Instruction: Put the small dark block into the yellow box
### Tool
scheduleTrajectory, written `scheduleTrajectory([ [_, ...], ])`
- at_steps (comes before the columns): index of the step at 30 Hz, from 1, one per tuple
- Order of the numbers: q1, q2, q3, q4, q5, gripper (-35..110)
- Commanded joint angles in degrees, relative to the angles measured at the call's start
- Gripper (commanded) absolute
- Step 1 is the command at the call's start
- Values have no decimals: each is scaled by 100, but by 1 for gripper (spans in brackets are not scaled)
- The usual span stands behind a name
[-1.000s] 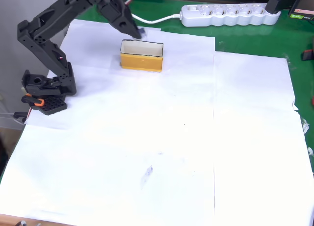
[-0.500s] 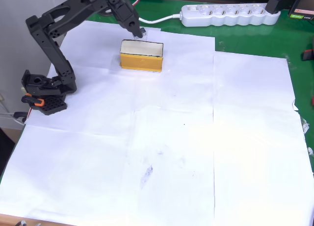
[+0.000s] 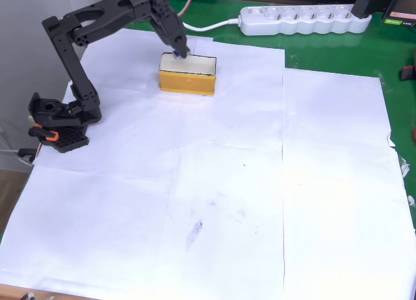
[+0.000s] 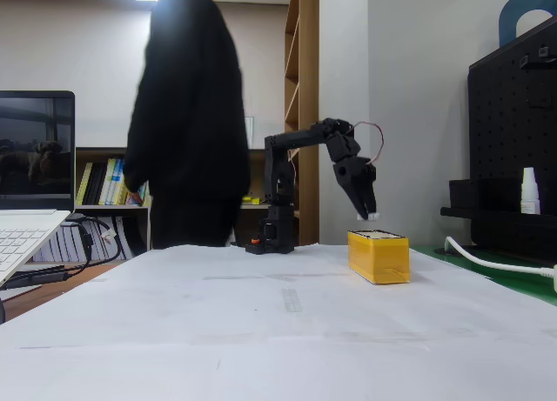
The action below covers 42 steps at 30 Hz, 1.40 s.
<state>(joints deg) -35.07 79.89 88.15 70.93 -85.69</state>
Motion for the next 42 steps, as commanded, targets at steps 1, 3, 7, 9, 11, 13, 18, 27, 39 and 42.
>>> scheduleTrajectory([
  [1,53,-62,149,-176,-18,10],
  [3,132,-62,167,-229,-35,16],
  [7,316,-97,193,-281,-79,21],
  [9,404,-158,167,-369,-53,23],
  [11,457,-422,167,-369,9,24],
  [13,501,-844,176,-308,141,24],
  [18,686,-2276,167,-352,281,24],
  [27,2145,-4535,-1274,272,237,24],
  [39,3287,-6337,-4904,26,-105,0],
  [42,3278,-6864,-5836,-158,-185,0],
])
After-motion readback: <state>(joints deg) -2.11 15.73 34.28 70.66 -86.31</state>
